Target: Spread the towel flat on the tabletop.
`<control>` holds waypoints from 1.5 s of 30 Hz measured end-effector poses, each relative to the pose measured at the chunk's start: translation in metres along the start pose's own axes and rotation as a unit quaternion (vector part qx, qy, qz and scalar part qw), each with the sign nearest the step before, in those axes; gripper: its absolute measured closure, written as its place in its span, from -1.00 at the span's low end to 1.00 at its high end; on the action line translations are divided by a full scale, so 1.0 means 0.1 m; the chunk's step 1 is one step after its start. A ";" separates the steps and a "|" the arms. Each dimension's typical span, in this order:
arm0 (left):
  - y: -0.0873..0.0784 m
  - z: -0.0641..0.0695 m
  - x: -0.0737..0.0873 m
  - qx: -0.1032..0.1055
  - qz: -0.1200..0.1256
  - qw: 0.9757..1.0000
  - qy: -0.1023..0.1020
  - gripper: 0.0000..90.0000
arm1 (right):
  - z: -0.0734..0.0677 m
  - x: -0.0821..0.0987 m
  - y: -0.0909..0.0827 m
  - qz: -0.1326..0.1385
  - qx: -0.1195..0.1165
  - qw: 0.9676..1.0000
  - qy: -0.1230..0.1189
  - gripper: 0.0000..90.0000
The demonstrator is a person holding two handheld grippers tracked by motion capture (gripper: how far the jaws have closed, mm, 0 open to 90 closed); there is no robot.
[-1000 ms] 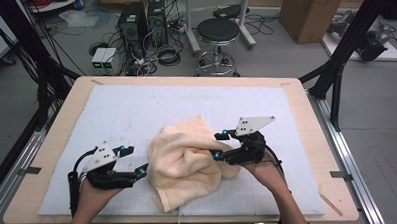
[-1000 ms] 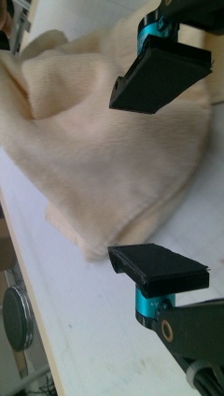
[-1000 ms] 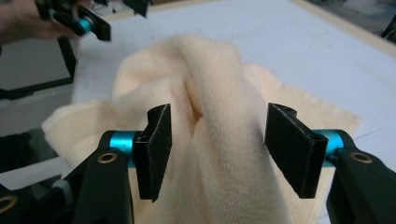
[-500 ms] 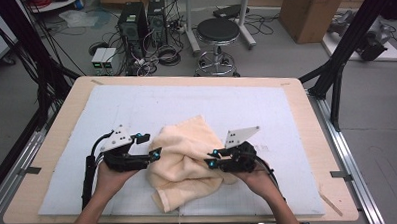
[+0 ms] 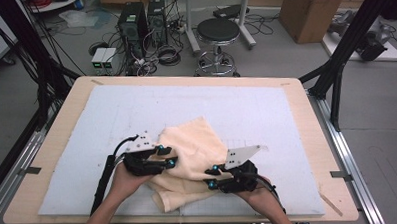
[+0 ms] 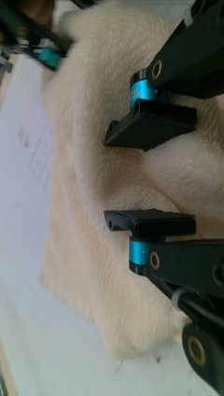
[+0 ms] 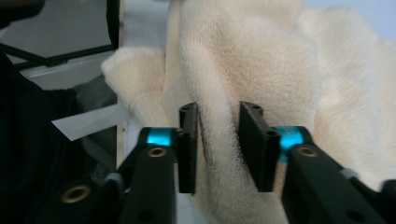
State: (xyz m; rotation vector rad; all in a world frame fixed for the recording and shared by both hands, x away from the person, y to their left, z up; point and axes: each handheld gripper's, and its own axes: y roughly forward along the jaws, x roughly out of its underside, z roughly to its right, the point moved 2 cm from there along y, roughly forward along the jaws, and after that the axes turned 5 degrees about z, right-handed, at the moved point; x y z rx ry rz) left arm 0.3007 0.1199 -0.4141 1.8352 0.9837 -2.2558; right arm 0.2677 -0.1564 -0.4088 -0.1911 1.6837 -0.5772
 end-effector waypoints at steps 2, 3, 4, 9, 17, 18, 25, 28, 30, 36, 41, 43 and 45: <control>0.03 0.03 0.05 0.004 -0.007 1.000 0.005 0.37 | 0.05 -0.10 -0.16 0.027 0.014 1.000 0.000 0.25; 0.05 0.05 0.07 0.005 -0.006 1.000 0.005 0.37 | 0.05 -0.10 -0.16 0.027 0.014 1.000 0.000 0.25; 0.06 0.06 0.09 0.007 -0.006 1.000 0.006 0.39 | 0.08 -0.14 -0.21 0.036 0.021 0.999 -0.001 0.23; 0.06 0.08 0.12 0.007 -0.003 1.000 0.009 0.40 | 0.35 -0.29 -0.32 0.052 0.076 0.996 0.012 0.16; -0.04 0.01 0.07 -0.015 0.025 1.000 -0.001 0.28 | 0.89 -0.43 -0.05 0.029 0.127 0.991 0.038 0.09; -0.06 -0.01 0.06 -0.019 0.029 0.999 -0.003 0.27 | 0.95 -0.44 -0.01 0.026 0.129 0.990 0.046 0.08; -0.16 -0.16 0.05 -0.049 0.046 0.998 -0.020 0.23 | 1.27 -0.31 0.31 0.006 0.147 0.987 0.067 0.08; -0.19 -0.19 0.05 -0.057 0.052 0.997 -0.024 0.19 | 1.38 -0.20 0.46 -0.014 0.156 0.985 0.078 0.09; -0.21 -0.22 0.05 -0.063 0.053 0.996 -0.024 0.17 | 1.44 -0.13 0.54 -0.027 0.161 0.983 0.083 0.11; -0.23 -0.29 0.07 -0.075 0.054 0.995 -0.033 0.15 | 1.53 0.03 0.68 -0.058 0.172 0.978 0.100 0.52; -0.24 -0.34 0.08 -0.080 0.052 0.995 -0.039 0.14 | 1.54 0.01 0.64 -0.068 0.157 0.981 0.089 0.92; -0.24 -0.36 0.08 -0.082 0.051 0.994 -0.040 0.14 | 1.54 0.01 0.55 -0.070 0.161 0.980 0.096 0.92; -0.24 -0.37 0.09 -0.085 0.052 0.994 -0.042 0.14 | 1.54 0.00 0.39 -0.059 0.169 0.979 0.098 0.92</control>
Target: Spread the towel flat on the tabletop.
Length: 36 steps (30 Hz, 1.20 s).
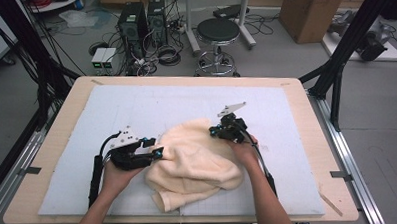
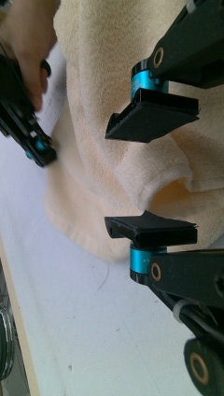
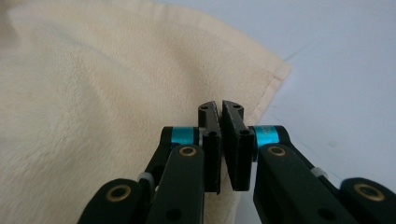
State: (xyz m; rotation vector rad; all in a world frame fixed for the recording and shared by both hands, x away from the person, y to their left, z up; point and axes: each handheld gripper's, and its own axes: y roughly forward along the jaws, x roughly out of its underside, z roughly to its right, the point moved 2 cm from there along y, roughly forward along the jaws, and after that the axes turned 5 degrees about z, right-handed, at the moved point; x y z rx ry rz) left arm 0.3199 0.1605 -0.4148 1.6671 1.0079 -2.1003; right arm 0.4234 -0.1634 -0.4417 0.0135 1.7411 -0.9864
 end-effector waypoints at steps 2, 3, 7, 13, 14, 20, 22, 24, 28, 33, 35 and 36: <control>0.02 -0.02 0.00 -0.002 0.002 1.000 -0.003 0.14 | 0.04 0.00 -0.18 0.011 0.009 1.000 0.003 0.92; 0.03 -0.03 0.00 -0.004 0.000 1.000 -0.004 0.14 | 0.07 0.01 -0.27 0.017 0.013 1.000 0.000 0.92; 0.06 -0.10 0.02 -0.018 -0.001 1.000 -0.013 0.16 | 0.16 0.13 -0.52 0.009 0.034 0.999 0.009 0.92; 0.19 -0.29 0.07 -0.031 -0.010 0.998 -0.051 0.21 | 0.22 0.33 -0.54 0.015 0.027 0.999 0.028 0.73; 0.22 -0.31 0.08 -0.026 -0.015 0.998 -0.054 0.22 | 0.24 0.32 -0.52 0.019 0.030 0.999 0.033 0.58; 0.40 -0.35 0.07 -0.001 -0.044 0.997 -0.059 0.25 | 0.27 0.33 -0.25 0.010 0.056 0.998 0.022 0.23; 0.49 -0.33 0.07 0.001 -0.064 0.997 -0.051 0.25 | 0.28 0.35 -0.21 0.008 0.060 0.998 0.024 0.31; 0.59 -0.32 0.09 0.000 -0.088 0.995 -0.042 0.29 | 0.30 0.35 -0.22 0.010 0.057 0.998 0.032 0.56; 0.69 -0.30 0.15 0.017 -0.108 0.993 -0.046 0.68 | 0.29 0.34 -0.26 0.000 0.037 0.999 0.024 0.90; 0.64 -0.38 0.10 -0.028 -0.085 0.995 -0.034 0.99 | 0.27 0.27 -0.34 0.023 0.056 0.998 0.010 0.92; 0.59 -0.48 0.06 -0.045 -0.070 0.995 -0.055 0.99 | 0.28 0.20 -0.41 0.040 0.066 0.997 0.009 0.93; 0.57 -0.51 0.03 -0.050 -0.064 0.995 -0.060 0.99 | 0.28 0.16 -0.46 0.049 0.070 0.996 0.010 0.93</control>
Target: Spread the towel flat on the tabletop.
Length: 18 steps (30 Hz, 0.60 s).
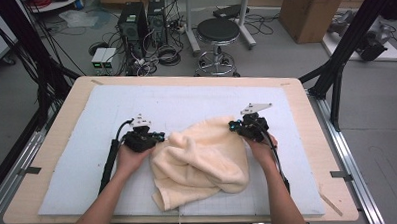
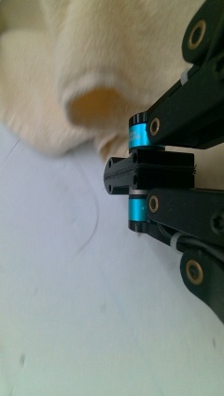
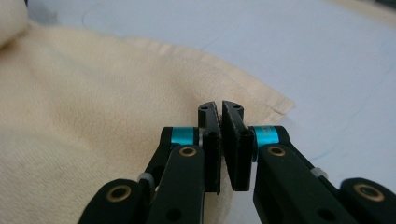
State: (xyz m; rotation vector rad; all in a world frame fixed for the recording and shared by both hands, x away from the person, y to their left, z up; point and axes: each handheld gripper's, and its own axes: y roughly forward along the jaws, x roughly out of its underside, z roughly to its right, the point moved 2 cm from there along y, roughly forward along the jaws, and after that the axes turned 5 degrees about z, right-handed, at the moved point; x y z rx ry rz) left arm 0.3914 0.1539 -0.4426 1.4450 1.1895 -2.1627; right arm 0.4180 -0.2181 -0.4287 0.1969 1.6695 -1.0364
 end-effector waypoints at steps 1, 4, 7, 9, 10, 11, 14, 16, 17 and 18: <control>-0.02 -0.02 -0.03 0.000 0.008 1.000 -0.007 0.99 | 0.01 -0.05 -0.04 0.008 0.007 1.000 0.000 0.93; -0.04 0.00 -0.09 0.017 0.026 0.999 -0.021 0.85 | 0.11 -0.15 -0.21 0.037 0.042 0.998 0.004 0.92; 0.03 0.06 -0.08 0.031 0.024 0.999 -0.026 0.70 | 0.26 -0.06 -0.29 0.019 0.054 0.998 0.037 0.90; 0.10 0.08 -0.04 0.046 0.015 0.998 -0.036 0.60 | 0.30 0.05 -0.24 -0.016 0.041 0.998 0.049 0.81; 0.13 0.09 -0.03 0.053 0.014 0.998 -0.040 0.53 | 0.30 0.09 -0.21 -0.028 0.032 0.997 0.056 0.69; 0.14 0.10 -0.02 0.063 0.015 0.997 -0.045 0.49 | 0.30 0.11 -0.18 -0.035 0.027 0.997 0.062 0.60; 0.13 0.13 -0.04 0.098 0.020 0.994 -0.053 0.33 | 0.29 0.12 -0.10 -0.038 0.017 0.997 0.066 0.44; 0.08 0.17 -0.06 0.122 0.021 0.991 -0.048 0.25 | 0.26 0.09 -0.09 -0.036 0.018 0.997 0.062 0.39; 0.04 0.19 -0.07 0.129 0.022 0.991 -0.039 0.25 | 0.23 0.07 -0.10 -0.024 0.010 0.998 0.061 0.39; 0.01 0.20 -0.09 0.130 0.024 0.991 -0.030 0.25 | 0.19 0.04 -0.11 -0.015 -0.001 0.998 0.058 0.39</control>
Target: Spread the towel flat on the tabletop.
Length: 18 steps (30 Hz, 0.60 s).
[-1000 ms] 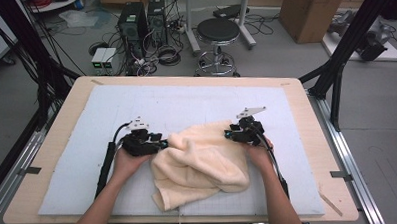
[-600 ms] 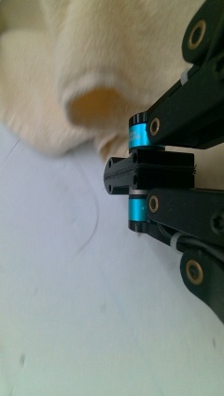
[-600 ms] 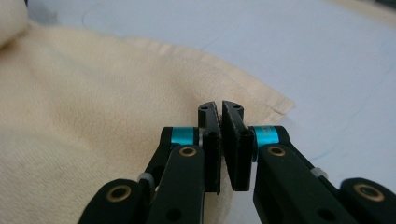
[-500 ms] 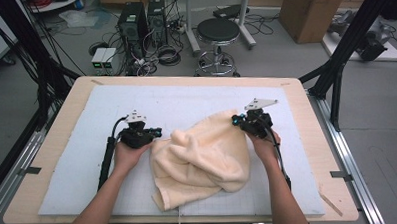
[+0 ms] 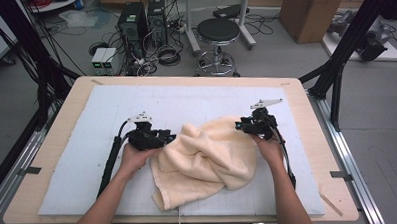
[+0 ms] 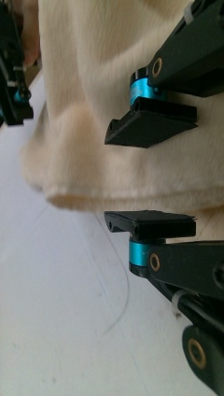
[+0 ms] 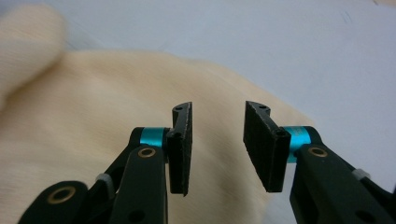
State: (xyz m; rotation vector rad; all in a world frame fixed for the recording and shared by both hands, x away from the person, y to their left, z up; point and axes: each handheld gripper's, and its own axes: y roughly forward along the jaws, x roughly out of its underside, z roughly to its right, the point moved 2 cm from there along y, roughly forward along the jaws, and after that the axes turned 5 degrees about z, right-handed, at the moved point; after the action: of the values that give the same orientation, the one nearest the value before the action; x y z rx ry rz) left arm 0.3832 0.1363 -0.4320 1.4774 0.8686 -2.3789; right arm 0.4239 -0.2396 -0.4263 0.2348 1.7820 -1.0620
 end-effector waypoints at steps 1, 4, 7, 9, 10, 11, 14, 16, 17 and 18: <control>-0.03 0.02 -0.02 0.000 0.003 1.000 0.007 0.25 | -0.06 -0.03 -0.01 0.005 -0.012 1.000 -0.009 0.39; -0.08 0.08 -0.05 0.016 0.014 1.000 0.019 0.20 | -0.24 -0.10 -0.07 0.021 -0.041 0.998 -0.033 0.34; -0.07 0.21 -0.01 0.049 -0.012 0.998 0.046 0.15 | -0.34 -0.14 -0.11 0.025 -0.048 0.997 -0.049 0.28; -0.04 0.33 0.05 0.061 -0.045 0.994 0.080 0.32 | -0.37 -0.15 -0.13 0.027 -0.051 0.997 -0.051 0.26; -0.03 0.38 0.08 0.064 -0.062 0.991 0.102 0.55 | -0.38 -0.15 -0.14 0.024 -0.052 0.997 -0.051 0.24; -0.01 0.43 0.11 0.063 -0.072 0.989 0.117 0.70 | -0.39 -0.14 -0.14 0.023 -0.055 0.997 -0.052 0.23; -0.05 0.54 0.18 0.079 -0.086 0.985 0.130 0.95 | -0.46 -0.13 -0.17 0.013 -0.061 0.996 -0.059 0.22; -0.11 0.59 0.22 0.089 -0.093 0.982 0.137 0.98 | -0.50 -0.12 -0.17 0.007 -0.057 0.996 -0.073 0.23; -0.14 0.60 0.23 0.093 -0.095 0.982 0.138 0.98 | -0.50 -0.10 -0.18 0.014 -0.049 0.996 -0.079 0.24; -0.17 0.60 0.25 0.096 -0.096 0.981 0.137 0.98 | -0.48 -0.08 -0.18 0.021 -0.040 0.996 -0.083 0.25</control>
State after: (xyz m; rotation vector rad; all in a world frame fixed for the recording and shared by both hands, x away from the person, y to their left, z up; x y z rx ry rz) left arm 0.3189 0.1187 -0.4277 1.9130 0.8984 -2.4932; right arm 0.3852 -0.2119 -0.4049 0.1302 1.6600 -0.9497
